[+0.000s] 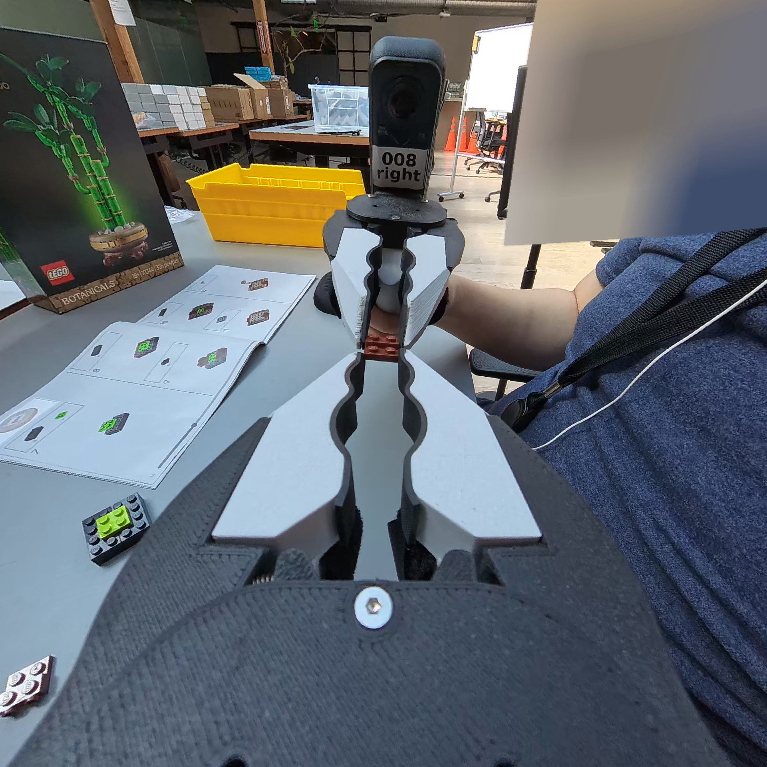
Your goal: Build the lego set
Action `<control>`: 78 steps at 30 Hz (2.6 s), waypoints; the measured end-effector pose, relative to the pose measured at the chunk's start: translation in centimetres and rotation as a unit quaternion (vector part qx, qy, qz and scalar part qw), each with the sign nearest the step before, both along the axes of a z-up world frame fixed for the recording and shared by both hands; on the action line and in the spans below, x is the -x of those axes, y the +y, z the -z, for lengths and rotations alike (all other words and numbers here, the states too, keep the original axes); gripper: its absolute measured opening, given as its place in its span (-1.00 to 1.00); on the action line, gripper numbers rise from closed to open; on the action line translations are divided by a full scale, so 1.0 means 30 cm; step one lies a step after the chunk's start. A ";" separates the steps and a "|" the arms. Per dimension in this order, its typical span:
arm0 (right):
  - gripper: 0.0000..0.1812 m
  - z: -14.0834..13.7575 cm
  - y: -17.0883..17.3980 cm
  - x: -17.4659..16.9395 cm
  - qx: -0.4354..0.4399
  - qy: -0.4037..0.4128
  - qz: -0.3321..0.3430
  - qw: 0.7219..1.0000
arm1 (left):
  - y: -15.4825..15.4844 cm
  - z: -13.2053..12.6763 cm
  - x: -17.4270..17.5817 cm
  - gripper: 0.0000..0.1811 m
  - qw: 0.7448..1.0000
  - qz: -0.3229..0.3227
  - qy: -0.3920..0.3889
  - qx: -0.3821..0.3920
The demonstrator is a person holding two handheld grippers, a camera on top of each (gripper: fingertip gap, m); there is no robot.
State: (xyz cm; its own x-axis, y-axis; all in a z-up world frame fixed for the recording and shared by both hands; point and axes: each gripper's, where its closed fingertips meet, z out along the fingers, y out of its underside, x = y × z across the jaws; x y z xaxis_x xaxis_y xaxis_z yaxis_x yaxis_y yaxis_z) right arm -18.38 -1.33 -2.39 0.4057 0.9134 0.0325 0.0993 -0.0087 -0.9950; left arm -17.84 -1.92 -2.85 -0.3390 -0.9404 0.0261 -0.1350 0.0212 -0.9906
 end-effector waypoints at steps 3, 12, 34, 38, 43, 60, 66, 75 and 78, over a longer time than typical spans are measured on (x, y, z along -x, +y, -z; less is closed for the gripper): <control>-0.80 0.001 -0.001 0.000 -0.001 -0.002 -0.001 1.000 | -0.001 -0.001 -0.002 -0.84 1.000 0.000 0.000 -0.001; -0.79 0.009 -0.004 0.005 0.001 -0.007 -0.004 1.000 | -0.003 0.006 -0.001 -0.84 1.000 0.001 0.003 -0.002; -0.84 0.005 -0.009 -0.003 -0.008 0.000 -0.005 1.000 | -0.011 0.002 -0.005 -0.84 1.000 0.005 0.002 -0.003; -0.83 0.008 -0.013 -0.002 -0.017 -0.008 -0.002 1.000 | -0.016 0.005 -0.005 -0.84 1.000 0.010 0.004 0.001; -0.84 0.029 0.007 -0.022 -0.025 -0.018 0.022 0.999 | 0.001 0.046 -0.001 -0.71 0.999 0.011 0.036 0.002; -0.83 0.032 0.081 -0.256 -0.025 0.068 0.133 0.988 | 0.572 0.393 -0.089 -0.34 0.898 0.041 0.338 -0.279; -0.83 0.016 0.080 -0.273 -0.026 0.084 0.136 0.987 | 0.588 0.416 -0.107 -0.36 0.888 0.094 0.362 -0.268; -0.83 0.055 0.098 -0.239 -0.008 0.061 0.141 0.988 | 0.575 0.433 -0.107 -0.42 0.883 0.117 0.363 -0.272; -0.83 0.068 0.087 -0.196 -0.016 0.046 0.132 0.990 | 0.564 0.440 -0.109 -0.46 0.887 0.119 0.359 -0.266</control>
